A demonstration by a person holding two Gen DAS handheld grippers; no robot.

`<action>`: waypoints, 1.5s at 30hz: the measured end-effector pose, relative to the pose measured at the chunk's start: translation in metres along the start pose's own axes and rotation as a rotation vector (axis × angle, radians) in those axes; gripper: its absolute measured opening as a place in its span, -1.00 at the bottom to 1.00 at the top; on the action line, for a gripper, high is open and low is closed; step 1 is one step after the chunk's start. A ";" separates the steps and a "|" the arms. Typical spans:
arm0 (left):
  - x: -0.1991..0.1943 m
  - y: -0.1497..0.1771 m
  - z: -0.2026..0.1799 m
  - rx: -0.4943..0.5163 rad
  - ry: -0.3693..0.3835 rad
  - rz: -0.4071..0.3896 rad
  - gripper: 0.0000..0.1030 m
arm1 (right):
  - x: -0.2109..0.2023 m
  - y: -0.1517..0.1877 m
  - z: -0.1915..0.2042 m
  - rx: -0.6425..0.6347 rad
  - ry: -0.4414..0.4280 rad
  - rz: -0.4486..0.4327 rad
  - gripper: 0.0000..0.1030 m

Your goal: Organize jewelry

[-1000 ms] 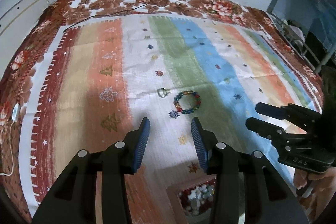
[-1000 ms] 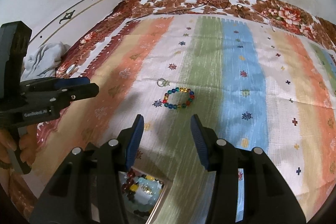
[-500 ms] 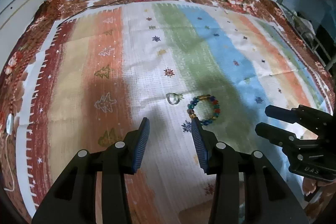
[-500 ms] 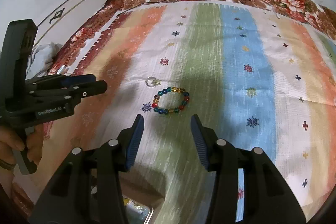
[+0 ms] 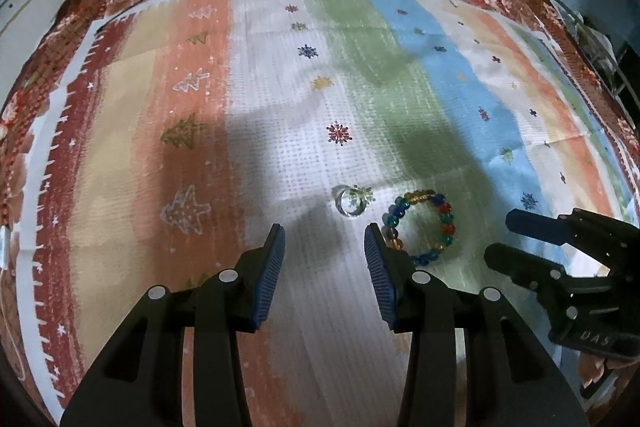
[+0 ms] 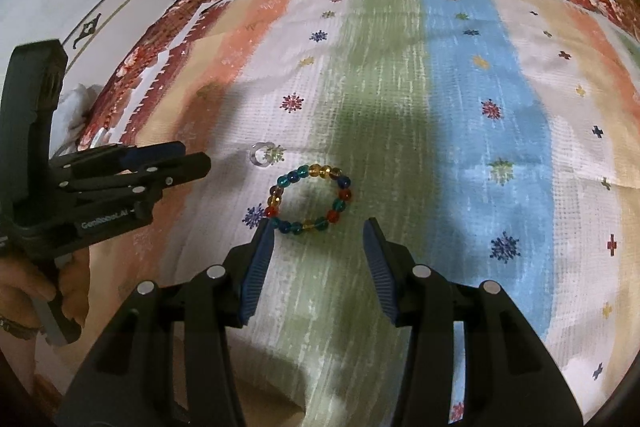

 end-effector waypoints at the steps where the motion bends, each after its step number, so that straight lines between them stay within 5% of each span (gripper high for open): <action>1: 0.002 -0.001 0.000 0.000 -0.002 0.003 -0.20 | 0.003 -0.001 -0.002 0.006 0.004 0.006 -0.07; 23: 0.044 -0.009 0.001 0.001 0.001 0.080 -0.22 | 0.045 -0.004 -0.021 0.026 0.041 0.072 -0.08; 30: 0.052 -0.012 0.004 0.016 -0.024 0.085 -0.51 | 0.046 -0.002 -0.023 0.015 0.057 0.071 -0.27; 36: 0.054 -0.010 0.004 0.023 -0.018 0.087 -0.95 | 0.048 -0.002 -0.026 0.009 0.073 0.072 -0.73; 45: 0.048 -0.008 0.008 0.009 -0.010 0.087 -0.98 | 0.042 0.000 -0.023 0.011 0.057 0.066 -0.79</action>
Point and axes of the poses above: each gripper's, at about its wrist camera, not at the fingertips, and x roughly the way its jaws point, z to its left, y to its underside, the point moved 10 cm from there along x, roughly the way its jaws point, and after that the axes turned 1 degree about z, right-handed, at the moved point
